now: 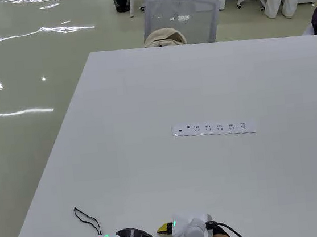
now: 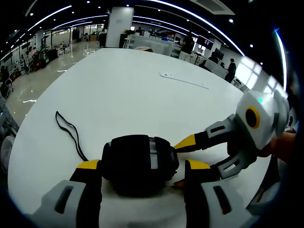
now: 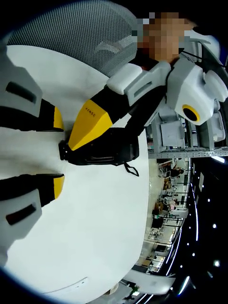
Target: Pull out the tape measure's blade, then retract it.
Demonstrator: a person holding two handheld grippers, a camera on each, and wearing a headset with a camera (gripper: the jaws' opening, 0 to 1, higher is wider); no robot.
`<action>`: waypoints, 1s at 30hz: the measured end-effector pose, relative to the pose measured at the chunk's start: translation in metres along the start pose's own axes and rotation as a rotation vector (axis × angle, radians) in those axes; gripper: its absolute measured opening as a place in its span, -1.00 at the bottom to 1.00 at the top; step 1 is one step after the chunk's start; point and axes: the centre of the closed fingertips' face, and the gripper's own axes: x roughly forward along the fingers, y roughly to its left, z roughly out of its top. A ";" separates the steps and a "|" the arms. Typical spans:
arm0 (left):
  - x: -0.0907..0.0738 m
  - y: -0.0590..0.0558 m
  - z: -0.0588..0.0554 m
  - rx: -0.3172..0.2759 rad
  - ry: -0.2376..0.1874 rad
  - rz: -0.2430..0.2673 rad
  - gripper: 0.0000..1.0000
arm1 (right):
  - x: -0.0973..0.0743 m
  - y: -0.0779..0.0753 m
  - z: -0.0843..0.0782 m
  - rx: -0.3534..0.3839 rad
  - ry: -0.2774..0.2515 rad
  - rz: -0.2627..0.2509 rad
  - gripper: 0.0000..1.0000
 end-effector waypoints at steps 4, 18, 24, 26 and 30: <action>-0.001 -0.002 0.001 0.018 -0.002 -0.010 0.42 | -0.007 -0.001 0.000 0.007 -0.008 -0.016 -0.25; -0.013 -0.014 0.004 0.076 -0.005 -0.096 0.63 | -0.040 0.002 0.004 0.071 -0.030 -0.089 0.02; -0.016 -0.020 0.002 0.132 0.002 -0.119 0.70 | -0.052 0.005 0.003 0.105 -0.041 -0.115 0.14; -0.017 -0.021 0.001 0.150 0.007 -0.130 0.72 | -0.057 0.007 0.003 0.113 -0.044 -0.119 0.16; -0.021 -0.021 0.002 0.179 0.009 -0.151 0.72 | -0.067 0.010 -0.001 0.135 -0.043 -0.136 0.24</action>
